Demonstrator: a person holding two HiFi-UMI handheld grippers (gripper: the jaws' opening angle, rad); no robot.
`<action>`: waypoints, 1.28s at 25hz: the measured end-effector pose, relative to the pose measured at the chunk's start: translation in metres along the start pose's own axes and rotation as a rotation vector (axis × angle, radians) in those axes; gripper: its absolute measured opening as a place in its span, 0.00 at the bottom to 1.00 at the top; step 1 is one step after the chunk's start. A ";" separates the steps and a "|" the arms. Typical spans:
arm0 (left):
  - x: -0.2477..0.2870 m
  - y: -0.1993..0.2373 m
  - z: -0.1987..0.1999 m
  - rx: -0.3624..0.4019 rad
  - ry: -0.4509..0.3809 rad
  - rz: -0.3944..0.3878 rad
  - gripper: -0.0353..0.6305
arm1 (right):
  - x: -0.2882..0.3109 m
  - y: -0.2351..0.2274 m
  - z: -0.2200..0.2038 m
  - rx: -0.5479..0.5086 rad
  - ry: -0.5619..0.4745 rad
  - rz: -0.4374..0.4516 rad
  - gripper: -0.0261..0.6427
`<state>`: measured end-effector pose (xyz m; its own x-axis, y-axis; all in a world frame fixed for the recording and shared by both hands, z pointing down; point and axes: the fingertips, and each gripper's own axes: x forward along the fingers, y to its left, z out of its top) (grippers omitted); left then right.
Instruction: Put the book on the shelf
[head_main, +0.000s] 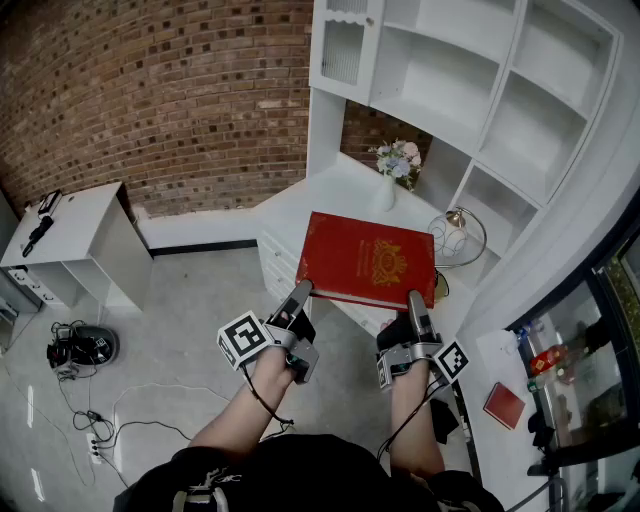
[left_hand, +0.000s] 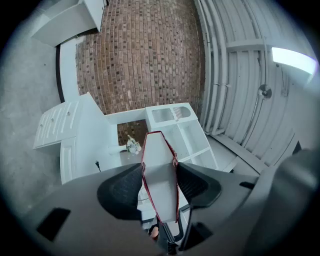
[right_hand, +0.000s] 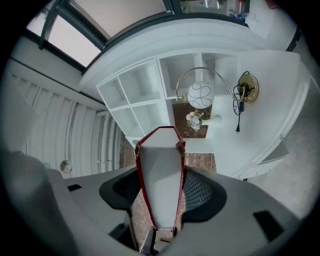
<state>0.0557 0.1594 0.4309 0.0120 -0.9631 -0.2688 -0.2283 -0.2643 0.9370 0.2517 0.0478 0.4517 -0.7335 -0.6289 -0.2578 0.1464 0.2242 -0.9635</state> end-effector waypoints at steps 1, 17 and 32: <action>-0.004 0.004 0.000 0.010 0.003 0.035 0.40 | -0.001 0.000 0.000 0.000 -0.002 0.002 0.43; -0.026 0.018 0.019 0.006 -0.002 0.096 0.40 | 0.003 -0.006 -0.026 -0.008 -0.004 -0.026 0.43; -0.034 0.048 0.056 -0.023 0.045 0.095 0.40 | 0.018 -0.026 -0.062 -0.034 -0.052 -0.053 0.43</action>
<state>-0.0106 0.1820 0.4722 0.0351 -0.9850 -0.1688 -0.2083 -0.1724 0.9627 0.1940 0.0768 0.4772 -0.7043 -0.6779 -0.2109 0.0852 0.2143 -0.9730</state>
